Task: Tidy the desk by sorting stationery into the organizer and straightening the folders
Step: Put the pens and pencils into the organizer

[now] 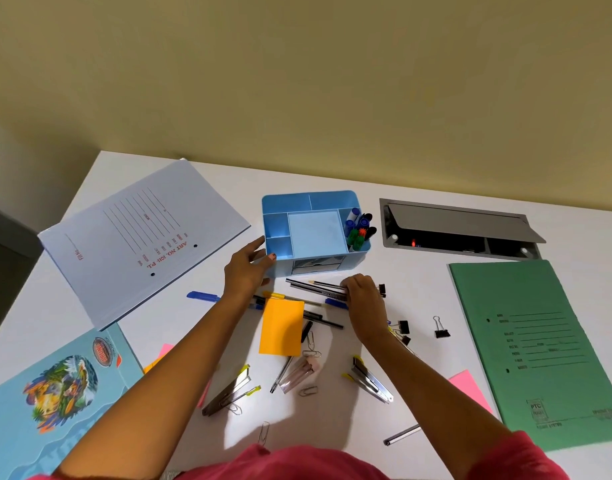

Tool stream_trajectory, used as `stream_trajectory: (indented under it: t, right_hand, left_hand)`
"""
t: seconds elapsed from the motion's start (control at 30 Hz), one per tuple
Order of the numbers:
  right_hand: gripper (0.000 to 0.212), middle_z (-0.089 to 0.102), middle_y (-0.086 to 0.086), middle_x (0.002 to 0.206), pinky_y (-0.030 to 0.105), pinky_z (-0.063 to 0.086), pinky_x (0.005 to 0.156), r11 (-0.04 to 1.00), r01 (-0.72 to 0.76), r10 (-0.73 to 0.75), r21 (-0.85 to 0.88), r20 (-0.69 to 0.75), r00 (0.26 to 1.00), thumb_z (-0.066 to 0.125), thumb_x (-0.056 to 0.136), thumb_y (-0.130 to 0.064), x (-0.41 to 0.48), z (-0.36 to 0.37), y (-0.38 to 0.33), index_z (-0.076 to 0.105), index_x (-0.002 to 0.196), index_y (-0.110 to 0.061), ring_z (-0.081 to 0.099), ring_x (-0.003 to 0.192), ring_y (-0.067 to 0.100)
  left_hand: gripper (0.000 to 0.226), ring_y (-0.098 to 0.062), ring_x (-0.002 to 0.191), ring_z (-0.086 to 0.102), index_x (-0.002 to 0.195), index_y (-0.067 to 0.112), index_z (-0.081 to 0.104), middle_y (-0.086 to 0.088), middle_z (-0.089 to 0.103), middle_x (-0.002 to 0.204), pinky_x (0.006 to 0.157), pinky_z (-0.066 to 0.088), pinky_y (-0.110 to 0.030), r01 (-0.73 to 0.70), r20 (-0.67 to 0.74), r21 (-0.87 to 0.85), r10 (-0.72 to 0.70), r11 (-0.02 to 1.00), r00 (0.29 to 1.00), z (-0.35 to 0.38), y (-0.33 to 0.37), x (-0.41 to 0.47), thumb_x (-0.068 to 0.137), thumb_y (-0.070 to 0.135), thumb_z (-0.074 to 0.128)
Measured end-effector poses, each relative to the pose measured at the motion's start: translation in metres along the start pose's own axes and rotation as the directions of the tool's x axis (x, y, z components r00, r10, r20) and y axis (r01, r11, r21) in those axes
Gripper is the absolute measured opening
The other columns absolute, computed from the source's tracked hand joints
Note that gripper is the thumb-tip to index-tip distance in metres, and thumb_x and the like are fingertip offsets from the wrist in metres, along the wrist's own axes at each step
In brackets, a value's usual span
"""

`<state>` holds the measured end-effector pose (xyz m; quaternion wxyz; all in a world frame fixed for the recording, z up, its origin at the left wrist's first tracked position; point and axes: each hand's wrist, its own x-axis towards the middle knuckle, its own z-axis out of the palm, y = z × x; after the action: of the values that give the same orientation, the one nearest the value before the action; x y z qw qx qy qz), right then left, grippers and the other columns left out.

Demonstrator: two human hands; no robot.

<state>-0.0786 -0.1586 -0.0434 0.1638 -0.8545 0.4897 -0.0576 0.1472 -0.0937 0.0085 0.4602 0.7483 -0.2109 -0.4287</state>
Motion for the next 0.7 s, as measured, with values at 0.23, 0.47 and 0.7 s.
stream_trajectory:
  t: [0.23,0.47,0.7]
  right_hand:
    - [0.016,0.059,0.007,0.103,0.028,0.042,0.085,0.982,0.056,-0.049,-0.183,0.040,0.998,0.058,0.088,-0.004,0.008,-0.006,0.001,0.057,0.103,-0.010,0.050,0.095,0.021]
    - [0.040,0.056,0.014,0.109,0.033,0.045,0.081,0.989,0.066,-0.058,-0.135,0.063,0.996,0.061,0.078,0.009,-0.008,-0.004,0.004,0.054,0.115,-0.004,0.051,0.096,0.027]
    - [0.026,0.056,0.010,0.109,0.027,0.042,0.085,0.965,0.082,-0.051,-0.248,0.130,0.990,0.060,0.085,0.000,0.004,-0.011,-0.001,0.053,0.108,-0.007,0.048,0.100,0.022]
  left_hand:
    - [0.055,-0.030,0.124,0.052,0.143,0.021,0.040,-0.012,0.050,0.141,0.095,0.050,-0.042,0.035,0.044,-0.041,-0.033,0.999,0.998,-0.003,0.000,0.001,0.092,0.018,0.059]
    - [0.054,-0.030,0.125,0.051,0.144,0.020,0.039,-0.011,0.049,0.142,0.099,0.047,-0.043,0.025,0.059,-0.018,-0.024,1.000,0.998,-0.004,0.001,0.000,0.093,0.020,0.057]
    - [0.054,-0.031,0.126,0.051,0.144,0.020,0.039,-0.011,0.049,0.142,0.100,0.047,-0.044,0.022,0.059,0.001,-0.022,1.000,0.998,-0.004,0.002,0.000,0.094,0.020,0.057]
